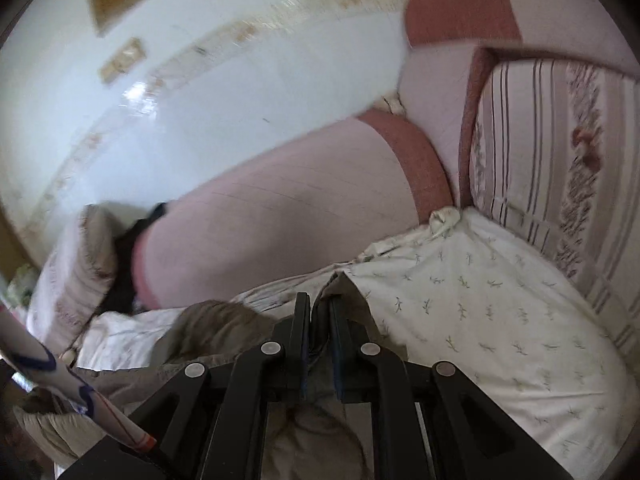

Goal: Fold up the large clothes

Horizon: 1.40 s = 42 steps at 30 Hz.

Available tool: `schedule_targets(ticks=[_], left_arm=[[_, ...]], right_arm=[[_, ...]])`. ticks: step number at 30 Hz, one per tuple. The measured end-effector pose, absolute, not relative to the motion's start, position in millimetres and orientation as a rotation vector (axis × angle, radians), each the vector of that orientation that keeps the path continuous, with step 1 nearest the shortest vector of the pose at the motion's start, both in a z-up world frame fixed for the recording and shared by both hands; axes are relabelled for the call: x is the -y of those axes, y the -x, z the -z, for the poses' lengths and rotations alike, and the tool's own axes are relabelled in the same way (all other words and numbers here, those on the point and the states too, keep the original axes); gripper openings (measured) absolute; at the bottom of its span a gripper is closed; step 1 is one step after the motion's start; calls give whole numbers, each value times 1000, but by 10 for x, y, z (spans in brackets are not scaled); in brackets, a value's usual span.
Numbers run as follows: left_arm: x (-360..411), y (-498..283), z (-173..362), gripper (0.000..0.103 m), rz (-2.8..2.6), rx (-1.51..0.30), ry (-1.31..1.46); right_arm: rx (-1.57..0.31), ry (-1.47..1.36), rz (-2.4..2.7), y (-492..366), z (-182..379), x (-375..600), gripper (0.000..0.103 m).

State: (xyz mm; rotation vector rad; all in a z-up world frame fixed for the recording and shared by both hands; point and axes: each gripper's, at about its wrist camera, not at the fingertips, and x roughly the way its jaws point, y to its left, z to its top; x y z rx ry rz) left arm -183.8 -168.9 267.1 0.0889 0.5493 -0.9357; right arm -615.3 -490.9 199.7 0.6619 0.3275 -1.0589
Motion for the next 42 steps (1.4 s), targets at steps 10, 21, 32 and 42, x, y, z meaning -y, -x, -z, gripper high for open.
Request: schedule_targets(ticks=[10,21,32,42], left_arm=[[1793,2193,-2084,61,1066,-486,-310],[1236,2732,-967,61,1231,-712,-418],[2268,2498,-685,64,1120,-624,-511],[2911,2400,-376,69,975,-625,-562]], right_arm=[[-392,-746,1136,6174,-1403,5566,1],[-603,-507,510,5565,-1224,3579,14],[-771,-500,630,4768,-673,3861,0],[-735,-604,747,4753,-296,4133,0]])
